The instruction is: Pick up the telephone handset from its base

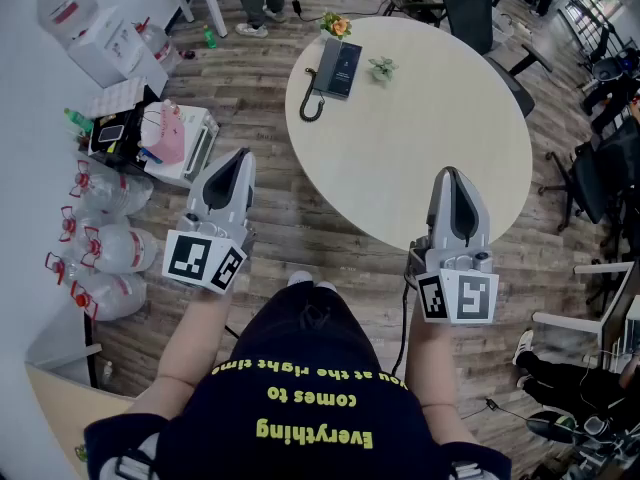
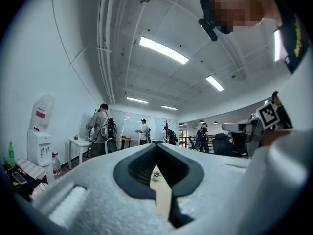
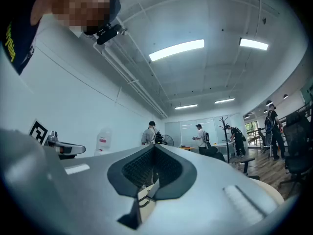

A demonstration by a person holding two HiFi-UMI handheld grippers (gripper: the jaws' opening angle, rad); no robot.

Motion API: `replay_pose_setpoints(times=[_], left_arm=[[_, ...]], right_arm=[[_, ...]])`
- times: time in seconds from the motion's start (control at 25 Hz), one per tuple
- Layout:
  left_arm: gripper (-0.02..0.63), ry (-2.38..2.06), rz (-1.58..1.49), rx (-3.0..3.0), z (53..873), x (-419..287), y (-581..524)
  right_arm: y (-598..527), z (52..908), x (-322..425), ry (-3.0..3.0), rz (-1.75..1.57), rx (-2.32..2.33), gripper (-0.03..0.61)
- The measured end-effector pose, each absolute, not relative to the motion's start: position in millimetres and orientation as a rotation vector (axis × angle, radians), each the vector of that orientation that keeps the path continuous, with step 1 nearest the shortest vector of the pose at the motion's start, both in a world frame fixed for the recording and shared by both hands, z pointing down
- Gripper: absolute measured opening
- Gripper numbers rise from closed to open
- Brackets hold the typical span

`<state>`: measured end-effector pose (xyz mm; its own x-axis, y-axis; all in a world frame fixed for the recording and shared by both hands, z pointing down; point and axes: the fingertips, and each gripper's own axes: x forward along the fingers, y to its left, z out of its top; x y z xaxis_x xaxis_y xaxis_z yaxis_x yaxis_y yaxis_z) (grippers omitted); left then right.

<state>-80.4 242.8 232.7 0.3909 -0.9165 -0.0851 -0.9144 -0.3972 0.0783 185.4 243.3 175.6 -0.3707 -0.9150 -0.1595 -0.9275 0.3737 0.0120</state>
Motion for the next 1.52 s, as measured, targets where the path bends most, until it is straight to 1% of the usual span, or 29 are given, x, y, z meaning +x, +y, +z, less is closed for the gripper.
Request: replay_pose_setpoints(times=[0.4,0.52,0.76,0.88,0.96,1.04,1.2,1.52], left_arm=[[0.006,-1.735,-0.175,2.587,232,-52,258],[0.043,-1.733,-0.159,2.578,235,-48,260],[0.155,-1.757,-0.130,2.548,235,-60,249],[0.190,-1.757,-0.133,2.539,238,-73,235],[0.204,-1.734,-0.145,2.544,241,-81,222],[0.221,-1.704,-0.152,2.555,243,-89,205],[0.253,-1.644,-0.148,2.589,241,-111,164],[0.256,-1.554,-0.178,2.648,236,-159,87]], right_arm=[[256,181,209,2.505,0.149,-1.649,0.012],[254,187,207,2.516,0.108,-1.625,0.019],[237,193,184,2.569,0.038,-1.557,0.136],[224,197,170,2.579,0.020,-1.559,0.195],[214,200,161,2.581,0.016,-1.573,0.221],[201,200,151,2.577,0.019,-1.590,0.240],[167,197,124,2.566,0.033,-1.616,0.251],[102,206,69,2.522,-0.002,-1.697,0.268]])
